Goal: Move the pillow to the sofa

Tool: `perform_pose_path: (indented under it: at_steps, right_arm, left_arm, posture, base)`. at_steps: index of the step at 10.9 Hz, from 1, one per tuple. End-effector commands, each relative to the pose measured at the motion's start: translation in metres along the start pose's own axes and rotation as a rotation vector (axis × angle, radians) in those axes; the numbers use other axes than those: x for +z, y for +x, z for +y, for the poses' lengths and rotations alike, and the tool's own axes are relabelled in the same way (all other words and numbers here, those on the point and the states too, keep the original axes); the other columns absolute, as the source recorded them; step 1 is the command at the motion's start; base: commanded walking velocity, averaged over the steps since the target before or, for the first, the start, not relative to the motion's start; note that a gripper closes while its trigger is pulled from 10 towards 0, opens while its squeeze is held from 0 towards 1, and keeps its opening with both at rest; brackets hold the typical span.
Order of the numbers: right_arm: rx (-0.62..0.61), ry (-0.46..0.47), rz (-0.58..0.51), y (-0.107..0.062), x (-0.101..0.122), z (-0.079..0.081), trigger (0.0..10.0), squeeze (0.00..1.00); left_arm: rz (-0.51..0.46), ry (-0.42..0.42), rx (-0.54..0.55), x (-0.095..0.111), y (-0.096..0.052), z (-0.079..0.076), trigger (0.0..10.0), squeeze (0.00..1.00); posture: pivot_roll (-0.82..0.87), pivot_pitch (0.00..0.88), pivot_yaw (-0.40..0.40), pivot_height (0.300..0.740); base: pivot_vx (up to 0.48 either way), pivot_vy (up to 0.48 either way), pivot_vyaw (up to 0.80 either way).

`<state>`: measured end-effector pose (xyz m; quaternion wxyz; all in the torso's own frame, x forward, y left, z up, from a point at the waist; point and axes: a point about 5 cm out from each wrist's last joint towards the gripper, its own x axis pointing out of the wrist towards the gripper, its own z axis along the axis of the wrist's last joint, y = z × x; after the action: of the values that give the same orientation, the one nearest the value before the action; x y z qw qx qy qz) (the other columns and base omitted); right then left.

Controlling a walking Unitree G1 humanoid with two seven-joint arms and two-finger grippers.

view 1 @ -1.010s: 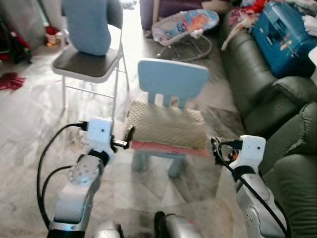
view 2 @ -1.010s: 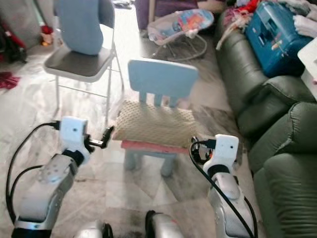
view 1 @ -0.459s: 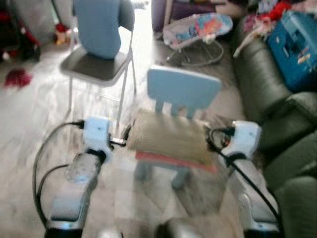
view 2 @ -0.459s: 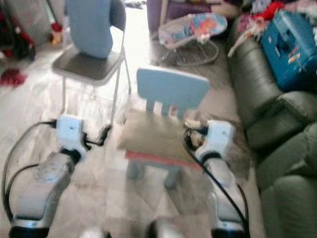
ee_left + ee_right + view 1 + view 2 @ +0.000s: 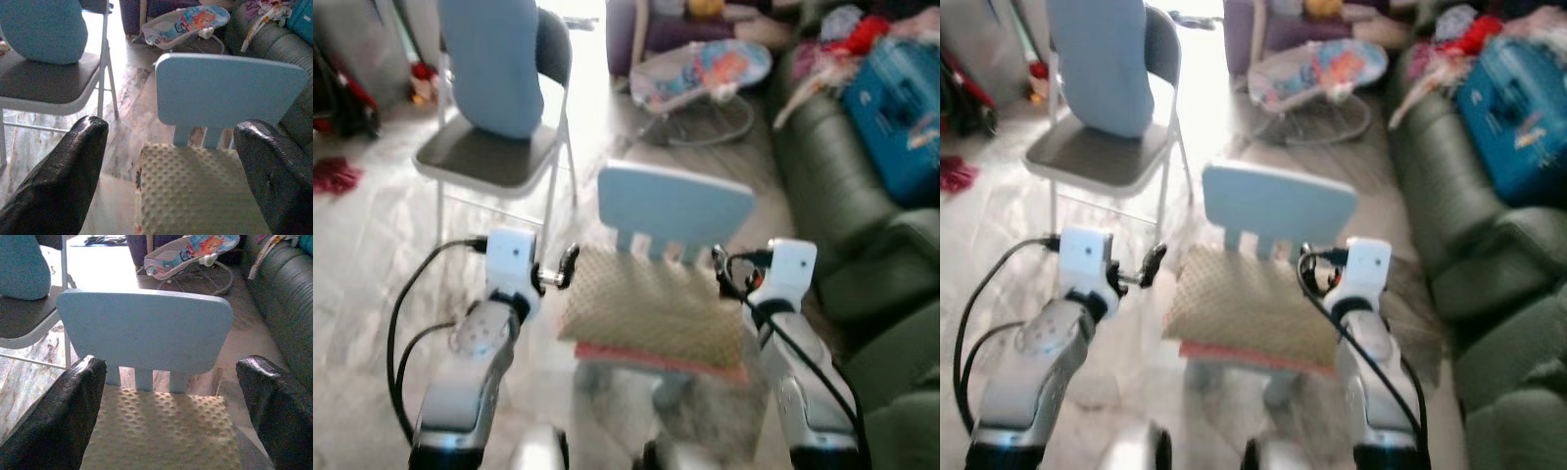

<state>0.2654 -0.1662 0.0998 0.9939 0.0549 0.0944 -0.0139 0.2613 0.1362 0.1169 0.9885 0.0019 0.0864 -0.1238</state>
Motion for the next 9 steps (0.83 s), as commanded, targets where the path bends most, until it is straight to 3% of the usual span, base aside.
perform_pose_path:
  at_steps: [1, 4, 9]
  right_arm:
    - [-0.042, -0.005, 0.022, -0.0028, -0.0042, -0.0119, 10.0, 0.00]
    - [-0.042, -0.003, 0.019, -0.0016, -0.0044, -0.0113, 10.0, 0.00]
    - [-0.039, -0.018, 0.025, 0.0008, -0.0055, -0.0099, 10.0, 0.00]
  left_arm:
    - [0.011, -0.007, -0.034, -0.0012, 0.0006, -0.0100, 10.0, 0.00]
    - [0.015, -0.015, -0.023, -0.0015, 0.0010, -0.0092, 10.0, 0.00]
    - [-0.005, 0.004, -0.044, 0.0027, 0.0031, -0.0098, 10.0, 0.00]
  posture:
    - [-0.05, 0.118, -0.080, 0.740]
    - [-0.05, 0.112, -0.081, 0.740]
    - [-0.05, 0.102, -0.080, 0.740]
  base:
    - [0.000, 0.000, -0.80]
    - [0.000, 0.000, -0.70]
    - [0.000, -0.061, 0.00]
